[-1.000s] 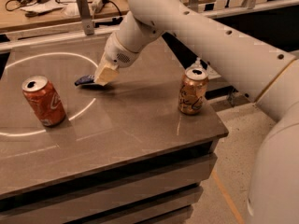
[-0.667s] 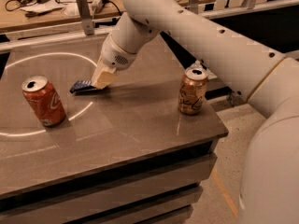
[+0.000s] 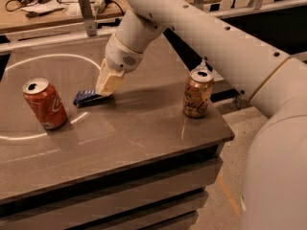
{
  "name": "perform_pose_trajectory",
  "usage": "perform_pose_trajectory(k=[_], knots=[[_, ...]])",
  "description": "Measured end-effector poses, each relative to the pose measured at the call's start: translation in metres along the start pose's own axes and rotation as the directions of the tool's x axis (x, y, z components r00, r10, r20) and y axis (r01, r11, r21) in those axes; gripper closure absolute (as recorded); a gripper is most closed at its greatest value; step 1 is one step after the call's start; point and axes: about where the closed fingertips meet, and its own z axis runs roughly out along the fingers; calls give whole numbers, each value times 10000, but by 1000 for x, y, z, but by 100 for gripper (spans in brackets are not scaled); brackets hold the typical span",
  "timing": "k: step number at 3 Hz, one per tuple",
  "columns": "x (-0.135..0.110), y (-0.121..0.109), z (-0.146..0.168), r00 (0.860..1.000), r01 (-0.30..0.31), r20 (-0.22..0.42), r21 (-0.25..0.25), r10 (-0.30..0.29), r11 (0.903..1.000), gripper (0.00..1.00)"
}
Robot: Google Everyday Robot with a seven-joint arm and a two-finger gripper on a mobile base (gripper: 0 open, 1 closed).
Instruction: Move rxbar blueberry near coke can
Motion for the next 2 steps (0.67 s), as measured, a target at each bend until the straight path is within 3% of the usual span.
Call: perform_pose_trajectory(k=[1,2], knots=[[-9,13,5,9984,538,-108,-665,-546,9963,100],[-16,22,11,9968,793,-63,-926,-802,9925,100]])
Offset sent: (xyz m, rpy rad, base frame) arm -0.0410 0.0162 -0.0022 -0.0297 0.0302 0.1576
